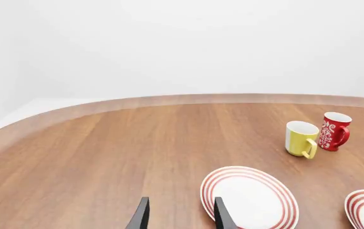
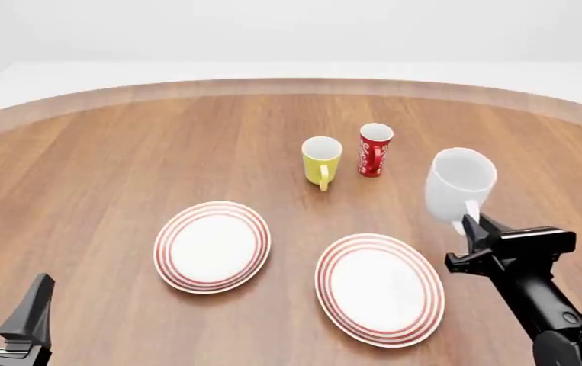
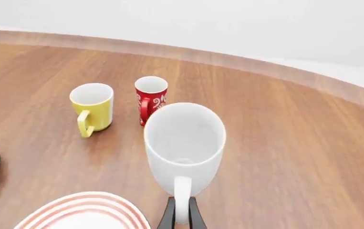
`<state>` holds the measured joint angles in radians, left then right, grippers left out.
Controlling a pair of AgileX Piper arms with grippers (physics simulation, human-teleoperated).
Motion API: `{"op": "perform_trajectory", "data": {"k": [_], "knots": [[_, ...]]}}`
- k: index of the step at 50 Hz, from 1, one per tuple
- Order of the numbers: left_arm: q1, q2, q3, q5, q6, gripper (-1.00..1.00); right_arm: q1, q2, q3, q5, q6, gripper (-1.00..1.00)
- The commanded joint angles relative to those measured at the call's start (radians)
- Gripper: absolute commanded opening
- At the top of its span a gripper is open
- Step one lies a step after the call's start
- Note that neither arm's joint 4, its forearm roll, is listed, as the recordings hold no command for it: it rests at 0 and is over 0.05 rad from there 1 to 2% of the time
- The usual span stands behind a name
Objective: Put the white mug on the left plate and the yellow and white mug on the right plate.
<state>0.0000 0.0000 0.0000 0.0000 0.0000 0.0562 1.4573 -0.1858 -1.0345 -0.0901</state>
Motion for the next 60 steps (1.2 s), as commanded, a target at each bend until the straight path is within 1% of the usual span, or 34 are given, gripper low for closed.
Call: {"op": "perform_trajectory", "data": {"k": [1,6,9,10,12,14,20,26,31,32,37,45,49,50,53,55,60], "knots": [[0.000,0.000,0.000,0.000,0.000,1.00,0.051,-0.145,0.021,0.072,-0.013,-1.00],[0.000,0.000,0.000,0.000,0.000,1.00,0.106,-0.228,0.025,0.131,-0.029,-1.00],[0.000,0.000,0.000,0.000,0.000,1.00,0.142,-0.300,0.021,0.190,-0.017,-1.00],[0.000,0.000,0.000,0.000,0.000,1.00,0.154,-0.320,0.018,0.210,-0.022,-1.00],[0.000,0.000,0.000,0.000,0.000,1.00,0.171,-0.348,0.012,0.239,-0.015,-1.00],[0.000,0.000,0.000,0.000,0.000,1.00,0.197,-0.376,0.000,0.272,-0.023,-1.00],[0.000,0.000,0.000,0.000,0.000,1.00,0.245,-0.404,-0.029,0.320,-0.035,-1.00],[0.000,0.000,0.000,0.000,0.000,1.00,0.286,-0.408,-0.054,0.343,-0.041,-1.00],[0.000,0.000,0.000,0.000,0.000,1.00,0.327,-0.382,-0.085,0.345,-0.048,-1.00],[0.000,0.000,0.000,0.000,0.000,1.00,0.336,-0.375,-0.097,0.344,-0.039,-1.00],[0.000,0.000,0.000,0.000,0.000,1.00,0.378,-0.312,-0.130,0.317,-0.039,-1.00],[0.000,0.000,0.000,0.000,0.000,1.00,0.440,-0.250,-0.155,0.279,-0.027,-1.00],[0.000,0.000,0.000,0.000,0.000,1.00,0.452,-0.235,-0.169,0.270,-0.022,-1.00],[0.000,0.000,0.000,0.000,0.000,1.00,0.471,-0.224,-0.173,0.263,-0.020,-1.00],[0.000,0.000,0.000,0.000,0.000,1.00,0.475,-0.216,-0.177,0.258,-0.015,-1.00],[0.000,0.000,0.000,0.000,0.000,1.00,0.500,-0.198,-0.185,0.251,-0.013,-1.00],[0.000,0.000,0.000,0.000,0.000,1.00,0.523,-0.173,-0.201,0.244,-0.010,-1.00]]}}
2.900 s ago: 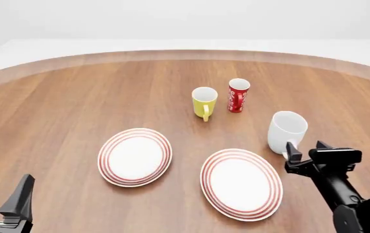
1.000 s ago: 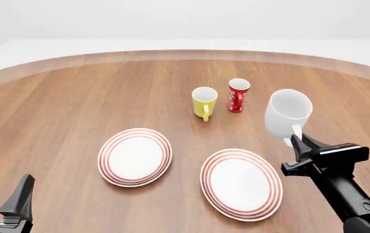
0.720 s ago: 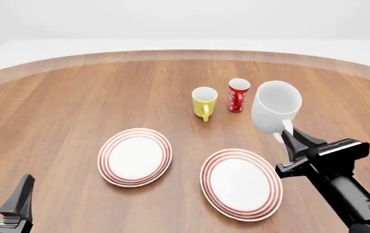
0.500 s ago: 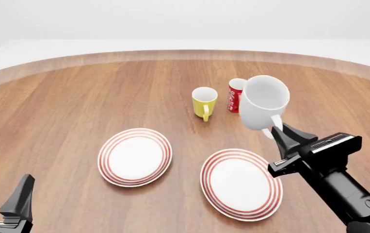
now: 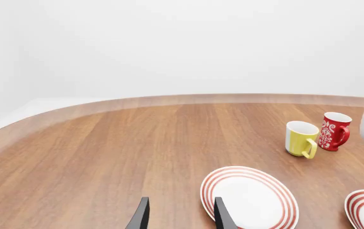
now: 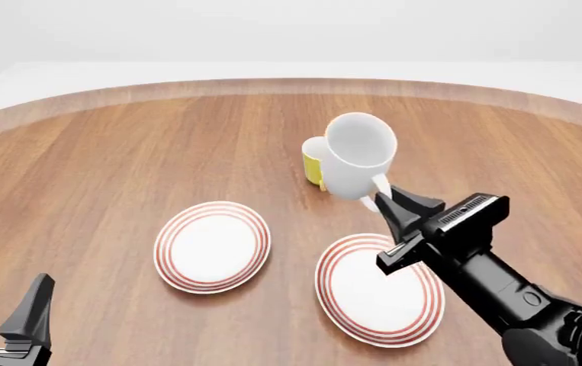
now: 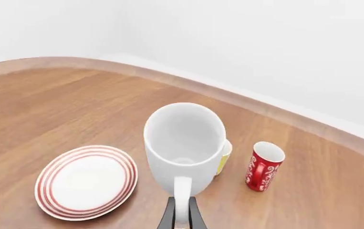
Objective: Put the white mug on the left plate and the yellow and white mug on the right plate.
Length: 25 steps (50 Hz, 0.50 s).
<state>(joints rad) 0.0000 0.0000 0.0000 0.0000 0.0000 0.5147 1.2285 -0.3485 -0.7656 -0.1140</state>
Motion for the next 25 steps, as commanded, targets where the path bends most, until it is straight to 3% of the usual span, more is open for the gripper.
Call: {"op": "perform_trajectory", "data": {"k": [1,25], "knots": [[0.000,0.000,0.000,0.000,0.000,1.00,0.070,0.059,-0.041,-0.025,0.016,-1.00],[0.000,0.000,0.000,0.000,0.000,1.00,0.237,0.214,-0.134,-0.063,0.047,-1.00]]}}
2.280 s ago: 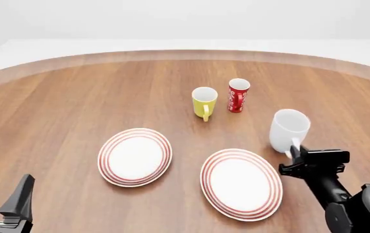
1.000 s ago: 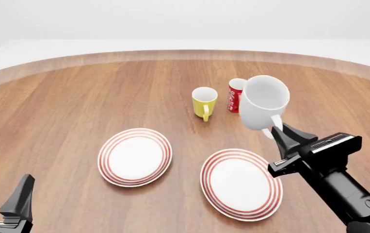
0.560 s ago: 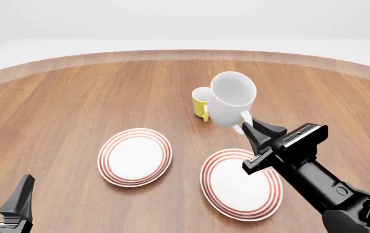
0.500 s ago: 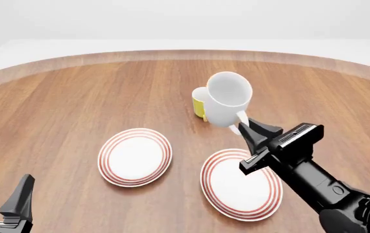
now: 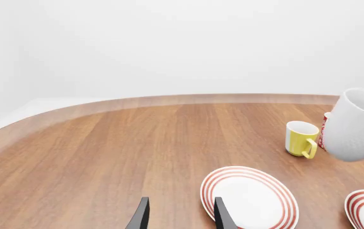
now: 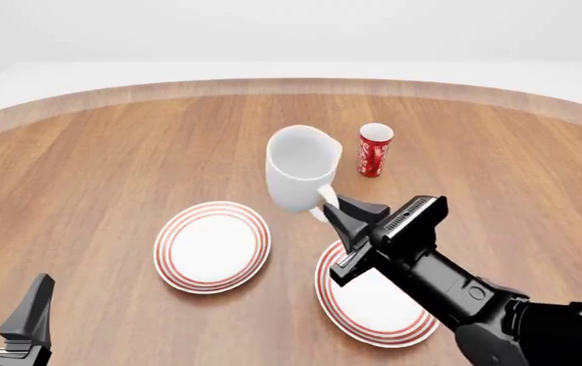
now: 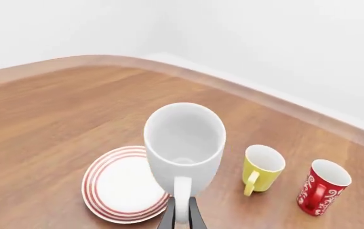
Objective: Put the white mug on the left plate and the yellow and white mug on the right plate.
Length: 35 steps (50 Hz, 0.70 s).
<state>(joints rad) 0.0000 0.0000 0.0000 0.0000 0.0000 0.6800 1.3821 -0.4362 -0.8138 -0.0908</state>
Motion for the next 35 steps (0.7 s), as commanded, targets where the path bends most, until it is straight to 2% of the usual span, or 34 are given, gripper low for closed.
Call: {"op": "perform_trajectory", "data": {"k": [1,17,35], "knots": [[0.000,0.000,0.000,0.000,0.000,1.00,0.084,0.069,-0.053,-0.017,0.016,-1.00],[0.000,0.000,0.000,0.000,0.000,1.00,0.155,0.164,-0.121,-0.018,0.027,-1.00],[0.000,0.000,0.000,0.000,0.000,1.00,0.184,0.269,-0.203,-0.032,0.047,-1.00]]}}
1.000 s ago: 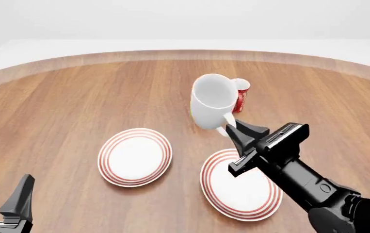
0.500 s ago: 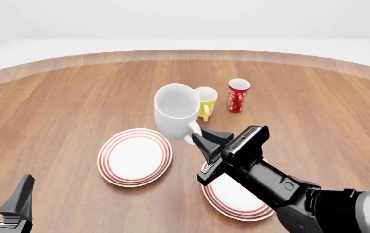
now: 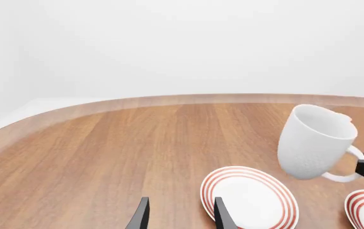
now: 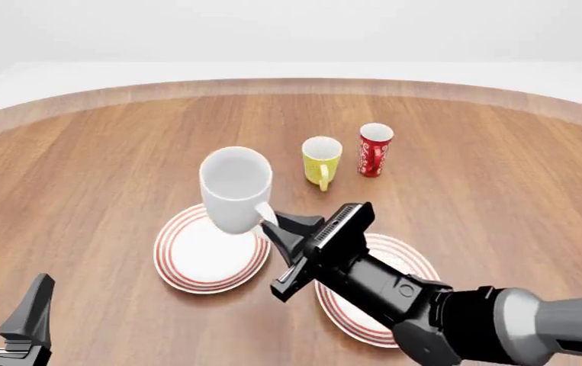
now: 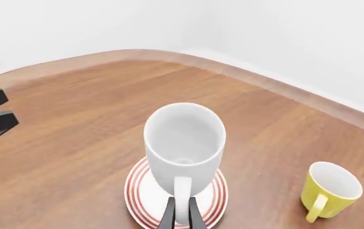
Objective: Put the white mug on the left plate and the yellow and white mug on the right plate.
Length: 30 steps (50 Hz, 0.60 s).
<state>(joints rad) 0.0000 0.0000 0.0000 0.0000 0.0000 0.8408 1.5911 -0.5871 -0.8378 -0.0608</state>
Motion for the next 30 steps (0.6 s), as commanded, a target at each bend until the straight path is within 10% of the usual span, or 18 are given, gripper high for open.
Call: {"op": "perform_trajectory", "data": {"k": [1,30], "knots": [[0.000,0.000,0.000,0.000,0.000,1.00,0.023,0.065,-0.056,-0.008,0.017,-1.00],[0.000,0.000,0.000,0.000,0.000,1.00,0.034,0.192,-0.132,-0.002,0.047,-1.00]]}}
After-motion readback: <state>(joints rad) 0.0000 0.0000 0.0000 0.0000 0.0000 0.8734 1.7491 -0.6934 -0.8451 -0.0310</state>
